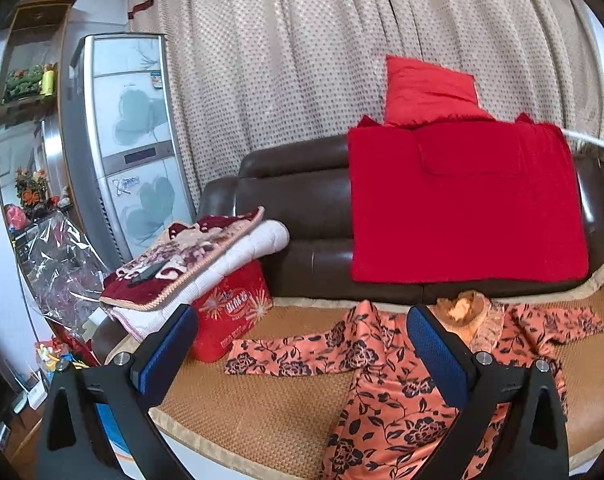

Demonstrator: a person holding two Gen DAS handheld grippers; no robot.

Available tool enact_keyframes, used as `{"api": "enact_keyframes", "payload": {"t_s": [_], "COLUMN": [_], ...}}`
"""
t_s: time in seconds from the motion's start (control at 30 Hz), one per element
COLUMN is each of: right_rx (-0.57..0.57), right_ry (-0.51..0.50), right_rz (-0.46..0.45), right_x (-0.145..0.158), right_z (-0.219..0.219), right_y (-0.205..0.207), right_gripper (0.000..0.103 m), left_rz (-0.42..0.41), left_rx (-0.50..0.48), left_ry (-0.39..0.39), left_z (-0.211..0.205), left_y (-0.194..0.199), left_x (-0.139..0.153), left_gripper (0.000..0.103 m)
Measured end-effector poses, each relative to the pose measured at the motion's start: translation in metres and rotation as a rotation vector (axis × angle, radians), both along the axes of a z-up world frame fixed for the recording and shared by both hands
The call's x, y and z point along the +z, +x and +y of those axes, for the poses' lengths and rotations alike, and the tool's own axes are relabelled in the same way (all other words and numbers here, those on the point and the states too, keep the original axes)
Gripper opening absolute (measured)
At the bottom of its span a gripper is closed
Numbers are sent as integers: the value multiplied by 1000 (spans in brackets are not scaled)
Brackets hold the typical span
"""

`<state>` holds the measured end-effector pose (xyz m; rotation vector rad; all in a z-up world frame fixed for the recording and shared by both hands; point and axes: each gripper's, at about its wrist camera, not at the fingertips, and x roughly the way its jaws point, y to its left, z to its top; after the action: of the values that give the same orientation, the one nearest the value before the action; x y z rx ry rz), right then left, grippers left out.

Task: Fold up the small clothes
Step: 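Move both grippers over the orange floral blouse lying flat on the mat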

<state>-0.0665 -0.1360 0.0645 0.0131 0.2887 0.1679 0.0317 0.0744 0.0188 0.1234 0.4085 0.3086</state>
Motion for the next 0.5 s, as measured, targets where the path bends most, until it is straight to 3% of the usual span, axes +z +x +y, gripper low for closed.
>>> {"api": "enact_keyframes", "payload": {"t_s": [0.07,0.17,0.23,0.37,0.5], "right_rx": [-5,-15,-2,6,29], "right_ry": [16,27,38,-33,-34], "right_rz": [55,131,84,-84,-98], "right_x": [-32,-41,-20,38,33], "right_z": [-10,-21,-23,-3,3], "right_y": [3,17,15,-6,-19], "right_gripper": [103,103,103,103,103], "left_rz": [20,28,10,-24,-21], "left_rx": [-3,-2,8,21,12], "left_ry": [-4,-20,-25,-30,-27], "left_z": [-2,-2,0,3,0], "left_y": [5,8,7,3,3], "left_x": [-5,-4,1,8,3], "left_gripper": [103,103,103,103,103]}}
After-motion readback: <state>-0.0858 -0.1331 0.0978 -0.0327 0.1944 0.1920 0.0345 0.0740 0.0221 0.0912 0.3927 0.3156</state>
